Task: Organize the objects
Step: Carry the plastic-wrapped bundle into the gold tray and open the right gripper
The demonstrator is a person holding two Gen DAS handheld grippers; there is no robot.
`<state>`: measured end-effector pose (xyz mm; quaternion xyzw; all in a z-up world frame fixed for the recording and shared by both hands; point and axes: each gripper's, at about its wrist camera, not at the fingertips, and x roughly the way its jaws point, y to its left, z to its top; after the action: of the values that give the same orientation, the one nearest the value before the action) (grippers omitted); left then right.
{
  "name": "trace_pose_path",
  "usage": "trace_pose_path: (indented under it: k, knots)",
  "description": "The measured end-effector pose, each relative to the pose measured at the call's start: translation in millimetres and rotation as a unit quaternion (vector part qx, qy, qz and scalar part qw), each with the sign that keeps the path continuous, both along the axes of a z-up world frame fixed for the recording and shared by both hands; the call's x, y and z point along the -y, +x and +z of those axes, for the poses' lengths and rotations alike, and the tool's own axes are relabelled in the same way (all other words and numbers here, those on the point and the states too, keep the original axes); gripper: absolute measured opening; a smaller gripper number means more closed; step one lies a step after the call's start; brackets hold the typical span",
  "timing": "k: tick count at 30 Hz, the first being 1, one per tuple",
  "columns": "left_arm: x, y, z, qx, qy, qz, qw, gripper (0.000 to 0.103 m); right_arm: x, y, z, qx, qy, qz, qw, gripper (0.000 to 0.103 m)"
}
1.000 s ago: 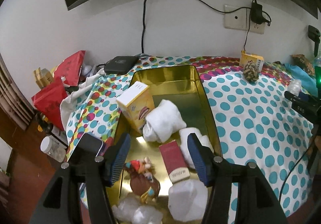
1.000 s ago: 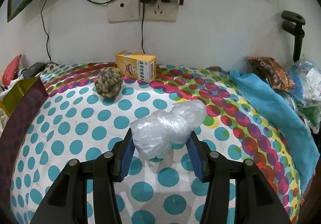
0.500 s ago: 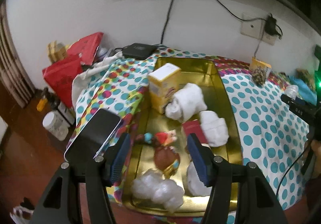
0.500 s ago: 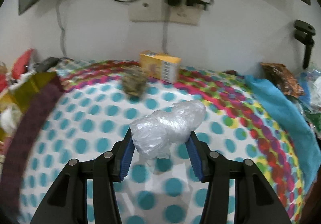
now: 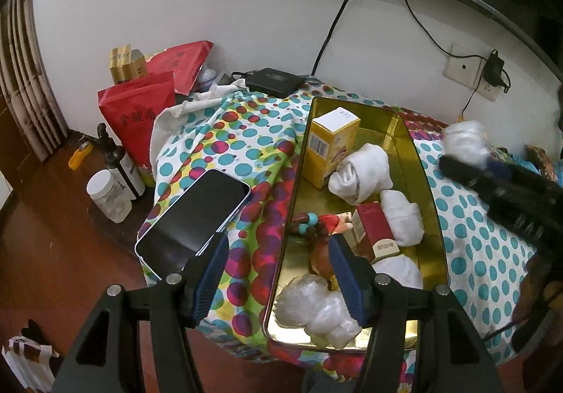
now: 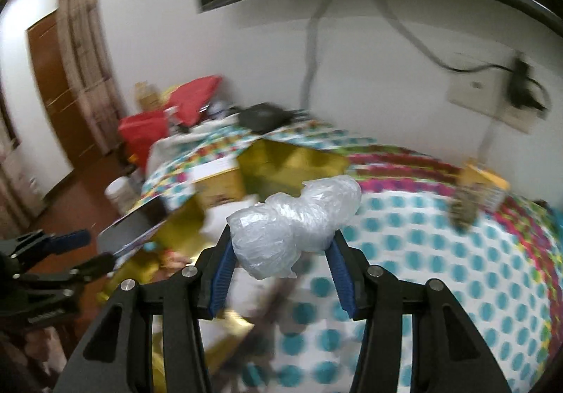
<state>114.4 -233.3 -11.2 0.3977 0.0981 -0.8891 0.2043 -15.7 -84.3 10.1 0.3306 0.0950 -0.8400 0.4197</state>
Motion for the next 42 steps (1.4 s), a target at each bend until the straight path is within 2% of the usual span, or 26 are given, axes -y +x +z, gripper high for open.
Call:
trace_pose_path:
  k: [7, 20, 28, 29, 31, 32, 37, 42]
  knots:
    - [11, 2, -8, 0.002, 0.012, 0.01, 0.9999, 0.061, 45, 16, -25, 0.03, 0.034, 0.047, 0.998, 0.048]
    - [22, -3, -20, 0.011, 0.021, 0.017, 0.9996, 0.061, 90, 1, -48, 0.062, 0.075, 0.059, 0.993, 0.048]
    - [21, -8, -22, 0.014, 0.023, 0.013, 0.9996, 0.061, 101, -5, -59, 0.077, 0.094, 0.069, 0.99, 0.051]
    - [21, -9, -21, 0.014, 0.023, 0.013, 0.9996, 0.061, 101, -3, -59, 0.073, 0.092, 0.077, 0.99, 0.054]
    - [20, -10, -19, 0.012, 0.024, 0.013, 0.9995, 0.061, 98, 0, -57, 0.061, 0.087, 0.078, 0.991, 0.081]
    - [19, -11, -17, 0.009, 0.024, 0.011, 0.9996, 0.061, 95, 1, -55, 0.056, 0.078, 0.079, 0.992, 0.086]
    - [7, -18, -6, 0.0, 0.019, -0.001, 0.9998, 0.061, 64, 0, -34, 0.035, 0.021, 0.063, 0.997, 0.087]
    - [-27, -41, 7, -0.012, 0.015, -0.045, 0.9988, 0.061, 7, -10, -19, -0.008, -0.003, -0.002, 1.0, 0.093]
